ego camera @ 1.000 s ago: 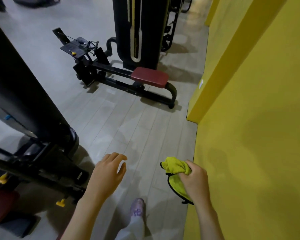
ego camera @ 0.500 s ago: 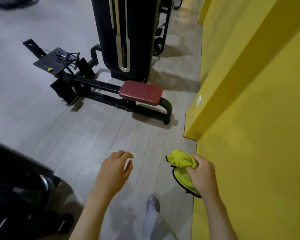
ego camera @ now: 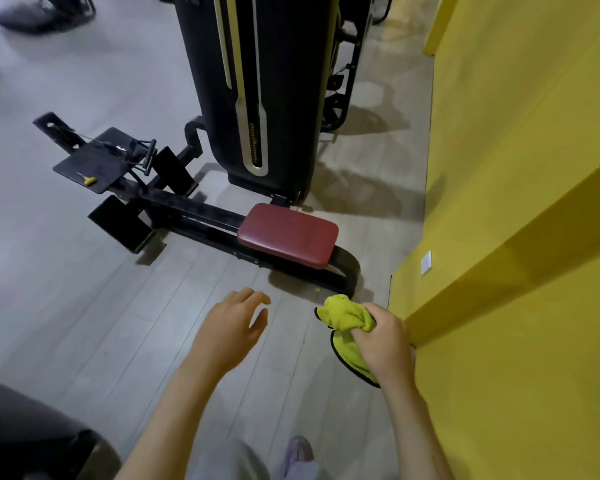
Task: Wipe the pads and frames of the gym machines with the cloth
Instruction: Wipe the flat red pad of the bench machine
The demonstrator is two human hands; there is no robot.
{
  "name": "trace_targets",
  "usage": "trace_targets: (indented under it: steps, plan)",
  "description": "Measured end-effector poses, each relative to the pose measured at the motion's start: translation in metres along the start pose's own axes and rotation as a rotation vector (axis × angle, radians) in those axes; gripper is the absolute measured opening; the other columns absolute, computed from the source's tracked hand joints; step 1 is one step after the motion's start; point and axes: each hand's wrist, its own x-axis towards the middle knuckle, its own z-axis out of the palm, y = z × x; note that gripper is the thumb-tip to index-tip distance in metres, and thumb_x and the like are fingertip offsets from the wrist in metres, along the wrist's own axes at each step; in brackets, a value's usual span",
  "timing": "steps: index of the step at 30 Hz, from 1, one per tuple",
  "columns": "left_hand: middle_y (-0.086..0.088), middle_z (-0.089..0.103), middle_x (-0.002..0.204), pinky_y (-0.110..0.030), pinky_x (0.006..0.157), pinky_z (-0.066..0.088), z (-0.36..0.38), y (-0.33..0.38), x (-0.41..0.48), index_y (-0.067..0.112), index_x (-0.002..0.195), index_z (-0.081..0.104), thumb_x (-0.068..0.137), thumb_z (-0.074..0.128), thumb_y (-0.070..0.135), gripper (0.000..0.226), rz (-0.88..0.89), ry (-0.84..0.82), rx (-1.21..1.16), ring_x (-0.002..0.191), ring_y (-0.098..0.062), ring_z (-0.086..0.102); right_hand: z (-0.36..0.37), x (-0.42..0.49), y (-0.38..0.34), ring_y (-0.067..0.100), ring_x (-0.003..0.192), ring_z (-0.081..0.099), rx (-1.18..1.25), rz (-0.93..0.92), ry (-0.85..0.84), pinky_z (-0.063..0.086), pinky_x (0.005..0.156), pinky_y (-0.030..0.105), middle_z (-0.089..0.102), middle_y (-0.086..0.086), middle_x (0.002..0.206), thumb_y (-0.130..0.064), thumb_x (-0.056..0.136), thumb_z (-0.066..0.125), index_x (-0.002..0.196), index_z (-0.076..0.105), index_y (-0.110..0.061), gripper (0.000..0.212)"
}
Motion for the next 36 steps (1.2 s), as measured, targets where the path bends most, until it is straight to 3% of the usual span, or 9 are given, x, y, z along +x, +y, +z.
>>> trace_targets:
  steps: [4, 10, 14, 17, 22, 27, 31, 34, 36]
  plan:
    - [0.008, 0.065, 0.125, -0.023, 0.094, 0.049, -0.008, -0.033, 0.062, 0.025, 0.125, 0.065, 0.103, 0.057, 0.032, 0.025, -0.029, 0.013, 0.015, 0.109, -0.011, 0.061, 0.021, 0.073, -0.003, 0.005, 0.061, 0.054, -0.01, 0.012, -0.01, 0.037, 0.051, 0.015, 0.061, -0.018, 0.065, -0.016, 0.087, 0.073, 0.067, 0.06, -0.032, 0.029]
    - [0.007, 0.065, 0.122, -0.026, 0.089, 0.053, -0.011, -0.097, 0.159, 0.023, 0.123, 0.066, 0.102, 0.058, 0.03, 0.023, -0.011, -0.015, -0.005, 0.106, -0.012, 0.062, 0.073, 0.161, -0.003, 0.005, 0.062, 0.054, -0.065, 0.091, 0.023, 0.038, 0.051, 0.016, 0.061, -0.016, 0.066, -0.015, 0.088, 0.074, 0.068, 0.061, -0.028, 0.027]
    - [0.008, 0.066, 0.116, -0.032, 0.084, 0.057, -0.008, -0.14, 0.23, 0.024, 0.119, 0.066, 0.103, 0.055, 0.032, 0.021, 0.015, -0.04, -0.033, 0.1, -0.014, 0.062, 0.118, 0.207, -0.002, 0.014, 0.058, 0.052, -0.109, 0.204, 0.03, 0.038, 0.05, 0.025, 0.057, -0.006, 0.061, -0.013, 0.084, 0.072, 0.068, 0.059, -0.024, 0.024]
    - [0.007, 0.066, 0.112, -0.035, 0.081, 0.057, -0.004, -0.166, 0.278, 0.024, 0.116, 0.065, 0.103, 0.053, 0.033, 0.02, 0.055, -0.097, -0.013, 0.096, -0.014, 0.062, 0.144, 0.238, -0.005, 0.01, 0.054, 0.046, -0.101, 0.271, 0.02, 0.036, 0.05, 0.03, 0.053, -0.007, 0.058, -0.01, 0.084, 0.072, 0.065, 0.056, -0.024, 0.028]
    - [0.009, 0.066, 0.111, -0.029, 0.082, 0.055, 0.01, -0.192, 0.342, 0.023, 0.116, 0.066, 0.104, 0.055, 0.03, 0.018, 0.025, -0.132, -0.061, 0.095, -0.01, 0.06, 0.172, 0.286, 0.005, 0.012, 0.053, 0.042, -0.046, 0.329, 0.014, 0.035, 0.051, 0.033, 0.053, -0.007, 0.058, -0.016, 0.083, 0.07, 0.067, 0.056, -0.027, 0.024]
    - [0.011, 0.065, 0.11, -0.031, 0.082, 0.056, 0.085, -0.233, 0.388, 0.028, 0.115, 0.063, 0.105, 0.049, 0.039, 0.021, -0.034, -0.144, -0.049, 0.095, -0.01, 0.061, 0.223, 0.345, 0.055, 0.018, 0.064, 0.057, 0.017, 0.417, 0.046, 0.05, 0.06, 0.038, 0.062, -0.005, 0.066, -0.018, 0.087, 0.071, 0.074, 0.065, -0.023, 0.015]
    - [0.011, 0.063, 0.125, -0.035, 0.093, 0.052, 0.17, -0.27, 0.417, 0.029, 0.126, 0.061, 0.104, 0.05, 0.04, 0.026, -0.074, -0.164, 0.015, 0.109, -0.013, 0.061, 0.276, 0.393, 0.138, 0.02, 0.066, 0.059, -0.007, 0.417, 0.13, 0.048, 0.061, 0.039, 0.062, -0.006, 0.066, -0.016, 0.088, 0.067, 0.072, 0.061, -0.024, 0.018]
    - [0.008, 0.065, 0.119, -0.034, 0.086, 0.052, 0.231, -0.3, 0.443, 0.028, 0.12, 0.062, 0.102, 0.056, 0.032, 0.019, -0.086, -0.087, 0.022, 0.103, -0.016, 0.063, 0.312, 0.427, 0.206, 0.024, 0.07, 0.062, -0.09, 0.363, 0.168, 0.042, 0.058, 0.034, 0.064, -0.007, 0.073, -0.03, 0.082, 0.056, 0.079, 0.065, -0.025, 0.01]
    - [0.005, 0.066, 0.115, -0.034, 0.081, 0.052, 0.273, -0.322, 0.466, 0.024, 0.115, 0.063, 0.101, 0.057, 0.029, 0.017, -0.095, -0.013, 0.015, 0.1, -0.019, 0.062, 0.337, 0.451, 0.253, 0.023, 0.08, 0.065, -0.165, 0.323, 0.193, 0.043, 0.066, 0.029, 0.071, -0.006, 0.087, -0.025, 0.081, 0.061, 0.094, 0.073, -0.021, 0.018]
